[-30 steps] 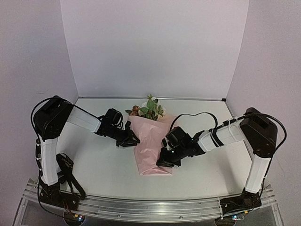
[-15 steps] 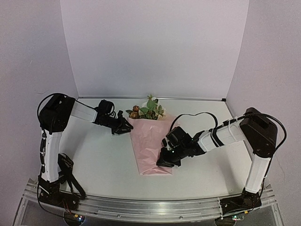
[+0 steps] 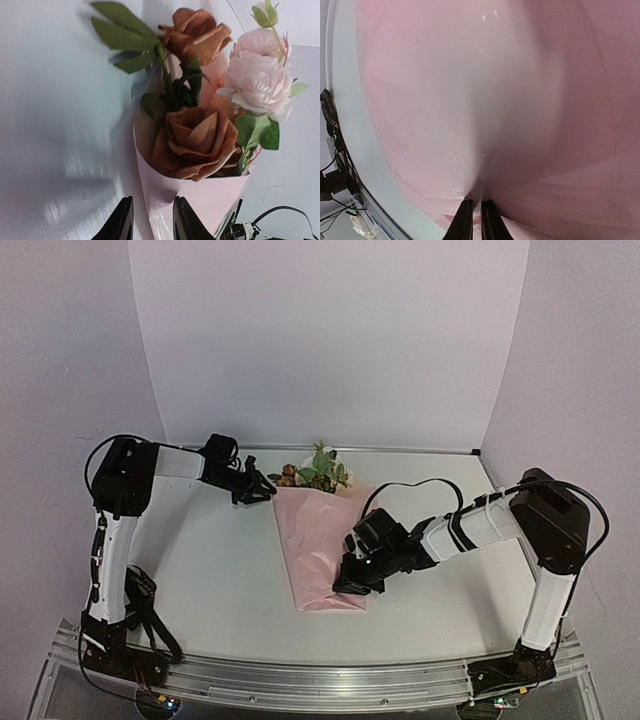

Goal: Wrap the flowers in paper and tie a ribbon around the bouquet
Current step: Press the fold line of the folded bouquet, then pick up the ribbon from the corner of the board.

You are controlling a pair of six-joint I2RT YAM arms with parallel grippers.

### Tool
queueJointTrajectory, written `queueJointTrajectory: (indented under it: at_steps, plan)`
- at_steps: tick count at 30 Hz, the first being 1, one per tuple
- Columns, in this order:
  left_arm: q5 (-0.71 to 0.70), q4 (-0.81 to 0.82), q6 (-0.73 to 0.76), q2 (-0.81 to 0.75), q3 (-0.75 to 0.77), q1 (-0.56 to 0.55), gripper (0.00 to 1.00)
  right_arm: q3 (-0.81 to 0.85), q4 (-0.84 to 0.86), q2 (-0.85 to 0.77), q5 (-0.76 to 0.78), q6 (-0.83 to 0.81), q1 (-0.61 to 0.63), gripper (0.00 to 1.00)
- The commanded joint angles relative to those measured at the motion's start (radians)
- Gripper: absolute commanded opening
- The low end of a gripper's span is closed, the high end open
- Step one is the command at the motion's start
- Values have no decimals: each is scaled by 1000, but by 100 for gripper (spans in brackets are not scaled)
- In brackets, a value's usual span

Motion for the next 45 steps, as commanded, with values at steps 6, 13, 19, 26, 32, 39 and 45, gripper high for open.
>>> queueJointTrajectory:
  at_steps: [6, 13, 19, 26, 32, 39, 45]
  plan:
    - [1, -162, 112, -54, 147, 29, 30, 5, -86, -7, 19, 25, -6, 7]
    - [4, -57, 62, -316, -154, -7, 30, 124, -218, -112, 17, -5, -6, 11]
    - [0, 10, 28, -481, -356, -100, 30, 183, -390, -209, 75, -69, -28, 31]
    - [-170, 47, -74, -662, -549, -157, 31, 150, -462, -242, 45, -134, -128, 48]
    - [-436, -39, -186, -854, -732, -158, 36, 112, -462, -235, 16, -167, -170, 58]
    - [-911, -328, -373, -1098, -896, -155, 55, 60, -402, -243, 8, -154, -173, 65]
    - [-1222, -631, -591, -1217, -949, -117, 69, -13, -318, -279, 4, -125, -173, 66]
